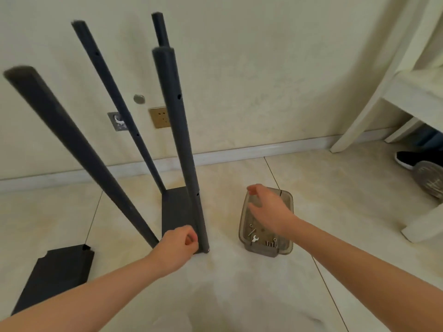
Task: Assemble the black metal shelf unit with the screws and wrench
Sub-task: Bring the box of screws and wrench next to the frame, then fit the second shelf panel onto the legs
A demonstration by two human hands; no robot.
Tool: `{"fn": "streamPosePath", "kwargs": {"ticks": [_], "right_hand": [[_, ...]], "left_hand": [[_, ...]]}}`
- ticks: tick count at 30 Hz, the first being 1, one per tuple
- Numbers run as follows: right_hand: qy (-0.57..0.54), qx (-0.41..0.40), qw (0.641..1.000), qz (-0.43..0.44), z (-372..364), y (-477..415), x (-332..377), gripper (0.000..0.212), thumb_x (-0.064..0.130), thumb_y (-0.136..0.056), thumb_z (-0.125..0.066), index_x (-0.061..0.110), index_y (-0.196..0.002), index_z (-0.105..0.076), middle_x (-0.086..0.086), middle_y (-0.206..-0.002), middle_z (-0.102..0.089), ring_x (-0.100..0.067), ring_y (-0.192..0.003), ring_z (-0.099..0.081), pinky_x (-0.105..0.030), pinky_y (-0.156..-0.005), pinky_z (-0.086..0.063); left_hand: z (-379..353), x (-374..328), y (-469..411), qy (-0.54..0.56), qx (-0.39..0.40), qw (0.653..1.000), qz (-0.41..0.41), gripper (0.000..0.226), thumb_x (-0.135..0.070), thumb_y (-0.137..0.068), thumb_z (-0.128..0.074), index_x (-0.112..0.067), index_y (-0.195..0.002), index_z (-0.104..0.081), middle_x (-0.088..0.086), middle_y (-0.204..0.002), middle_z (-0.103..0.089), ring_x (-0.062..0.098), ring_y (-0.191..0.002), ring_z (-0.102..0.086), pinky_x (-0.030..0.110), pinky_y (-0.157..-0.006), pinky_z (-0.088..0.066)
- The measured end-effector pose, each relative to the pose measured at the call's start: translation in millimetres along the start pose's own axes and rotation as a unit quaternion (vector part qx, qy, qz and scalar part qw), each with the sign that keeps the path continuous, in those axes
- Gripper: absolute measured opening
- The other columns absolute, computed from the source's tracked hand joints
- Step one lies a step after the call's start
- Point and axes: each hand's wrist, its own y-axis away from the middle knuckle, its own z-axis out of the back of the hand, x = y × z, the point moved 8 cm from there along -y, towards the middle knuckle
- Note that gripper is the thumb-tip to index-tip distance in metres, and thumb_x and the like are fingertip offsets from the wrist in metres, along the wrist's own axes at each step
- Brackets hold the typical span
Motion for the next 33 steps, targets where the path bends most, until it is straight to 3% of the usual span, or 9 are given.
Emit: {"fn": "streamPosePath", "kwargs": {"ticks": [4, 10, 16, 19, 22, 25, 29, 33], "right_hand": [[0.015, 0.036, 0.997, 0.068, 15.5, 16.6, 68.8, 0.044, 0.024, -0.099, -0.053, 0.019, -0.141, -0.043, 0.003, -0.136, -0.055, -0.017, -0.124, -0.051, -0.022, -0.093, -0.039], [-0.022, 0.055, 0.994, 0.092, 19.4, 25.4, 139.1, 0.048, 0.031, -0.099, -0.055, 0.022, -0.143, -0.038, 0.003, -0.138, -0.051, -0.018, -0.119, -0.055, -0.028, -0.095, -0.048], [-0.049, 0.037, 0.995, 0.079, 12.8, 6.8, 168.5, 0.045, 0.028, -0.101, -0.053, 0.023, -0.143, -0.036, 0.001, -0.140, -0.051, -0.015, -0.106, -0.058, -0.025, -0.085, -0.046], [-0.052, 0.030, 0.996, 0.071, 10.1, 3.7, 170.4, 0.039, 0.023, -0.103, -0.048, 0.019, -0.141, -0.041, 0.000, -0.139, -0.053, -0.016, -0.111, -0.058, -0.030, -0.095, -0.049], [-0.048, 0.024, 0.997, 0.062, 14.1, 3.6, 170.3, 0.034, 0.023, -0.104, -0.045, 0.016, -0.137, -0.045, -0.002, -0.135, -0.057, -0.022, -0.120, -0.057, -0.040, -0.105, -0.047], [-0.049, 0.026, 0.996, 0.063, 14.4, 8.2, 170.0, 0.031, 0.022, -0.105, -0.044, 0.016, -0.135, -0.045, -0.002, -0.133, -0.058, -0.021, -0.120, -0.058, -0.039, -0.105, -0.048], [-0.058, 0.031, 0.995, 0.074, 13.1, 17.8, 167.4, 0.030, 0.022, -0.104, -0.044, 0.019, -0.134, -0.045, -0.001, -0.131, -0.058, -0.021, -0.117, -0.059, -0.040, -0.104, -0.048], [-0.048, 0.062, 0.993, 0.089, 9.0, 28.9, 170.6, 0.037, 0.023, -0.103, -0.047, 0.021, -0.140, -0.041, 0.001, -0.131, -0.058, -0.021, -0.117, -0.060, -0.043, -0.105, -0.048]], "left_hand": [[48.6, 23.5, 37.5, -0.025, -0.015, 0.999, 0.014, 0.008, -0.023, -0.101, -0.056, -0.025, -0.095, -0.061, -0.006, -0.088, -0.071, 0.009, -0.078, -0.069, 0.020, -0.067, -0.057], [115.8, 55.6, 70.1, -0.043, -0.043, 0.996, 0.065, 0.016, -0.032, -0.102, -0.054, -0.019, -0.096, -0.061, -0.003, -0.090, -0.069, 0.011, -0.078, -0.069, 0.015, -0.060, -0.046], [158.4, 57.5, 72.2, 0.021, -0.122, 0.989, 0.081, 0.043, -0.038, -0.100, -0.060, -0.017, -0.134, -0.043, 0.003, -0.117, -0.061, 0.016, -0.091, -0.065, 0.027, -0.080, -0.052], [163.0, 42.7, 64.1, 0.061, -0.142, 0.986, 0.057, 0.038, -0.038, -0.099, -0.061, -0.022, -0.129, -0.045, -0.004, -0.109, -0.061, 0.015, -0.081, -0.070, 0.027, -0.080, -0.058], [165.2, 29.2, 54.1, 0.087, -0.172, 0.981, 0.040, 0.027, -0.035, -0.099, -0.061, -0.025, -0.118, -0.045, -0.012, -0.090, -0.059, 0.011, -0.068, -0.070, 0.018, -0.063, -0.056], [168.9, 21.5, 46.8, 0.121, -0.212, 0.969, 0.037, 0.021, -0.028, -0.100, -0.062, -0.020, -0.115, -0.051, -0.013, -0.086, -0.055, 0.006, -0.067, -0.064, 0.011, -0.048, -0.047], [168.6, 21.5, 44.1, 0.143, -0.235, 0.960, 0.043, 0.013, -0.024, -0.100, -0.062, -0.021, -0.106, -0.051, -0.009, -0.084, -0.058, 0.006, -0.068, -0.063, 0.011, -0.051, -0.044], [172.5, 23.9, 50.1, 0.146, -0.218, 0.964, 0.050, 0.015, -0.022, -0.100, -0.061, -0.018, -0.109, -0.049, -0.008, -0.089, -0.058, 0.011, -0.075, -0.068, 0.018, -0.061, -0.054]]}}
